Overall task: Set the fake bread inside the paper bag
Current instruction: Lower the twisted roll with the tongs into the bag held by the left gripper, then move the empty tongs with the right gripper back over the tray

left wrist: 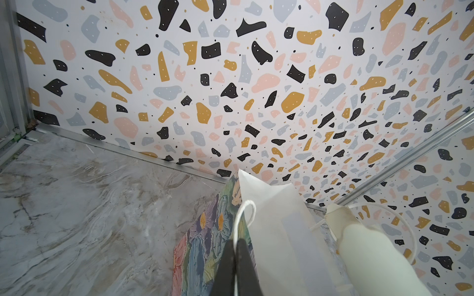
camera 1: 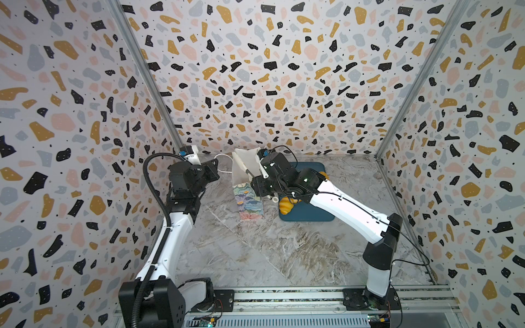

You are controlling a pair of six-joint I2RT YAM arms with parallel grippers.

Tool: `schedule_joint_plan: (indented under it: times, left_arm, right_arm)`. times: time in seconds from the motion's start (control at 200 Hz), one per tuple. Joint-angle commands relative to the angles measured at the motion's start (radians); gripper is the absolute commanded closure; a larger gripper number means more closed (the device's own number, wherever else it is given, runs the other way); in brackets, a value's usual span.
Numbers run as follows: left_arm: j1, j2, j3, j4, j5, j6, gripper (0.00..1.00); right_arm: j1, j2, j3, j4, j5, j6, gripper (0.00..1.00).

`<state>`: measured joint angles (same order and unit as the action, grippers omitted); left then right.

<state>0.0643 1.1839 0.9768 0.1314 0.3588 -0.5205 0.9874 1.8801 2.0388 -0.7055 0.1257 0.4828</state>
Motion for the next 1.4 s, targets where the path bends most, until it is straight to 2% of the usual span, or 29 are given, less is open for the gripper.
schedule_joint_plan:
  times: [0.0, 0.26, 0.471, 0.866, 1.091, 1.246, 1.397]
  left_arm:
    - [-0.006, -0.006, 0.005, 0.024, 0.007, 0.005, 1.0]
    - [-0.006, -0.001, 0.003, 0.028, 0.007, 0.006, 1.0]
    - [-0.006, -0.002, 0.003, 0.028, 0.006, 0.007, 1.0]
    - [-0.006, -0.007, -0.008, 0.051, 0.014, 0.003, 1.0]
    - [-0.006, 0.0, -0.009, 0.057, 0.025, -0.009, 1.0]
    - [-0.007, -0.013, -0.012, 0.044, -0.011, 0.015, 1.0]
    - [-0.007, -0.004, -0.007, 0.047, 0.012, 0.004, 1.0]
  right_arm:
    - [-0.003, -0.098, 0.008, 0.065, -0.008, -0.01, 0.42]
    - [-0.004, -0.178, -0.019, 0.117, -0.023, -0.051, 0.42]
    - [-0.012, -0.251, -0.053, 0.113, 0.021, -0.073, 0.42]
    - [-0.102, -0.438, -0.355, 0.204, -0.009, -0.004, 0.42]
    - [-0.122, -0.535, -0.531, 0.236, 0.023, 0.028, 0.42]
    - [-0.134, -0.573, -0.59, 0.231, 0.023, 0.042, 0.42]
    - [-0.135, -0.611, -0.643, 0.231, 0.025, 0.055, 0.42]
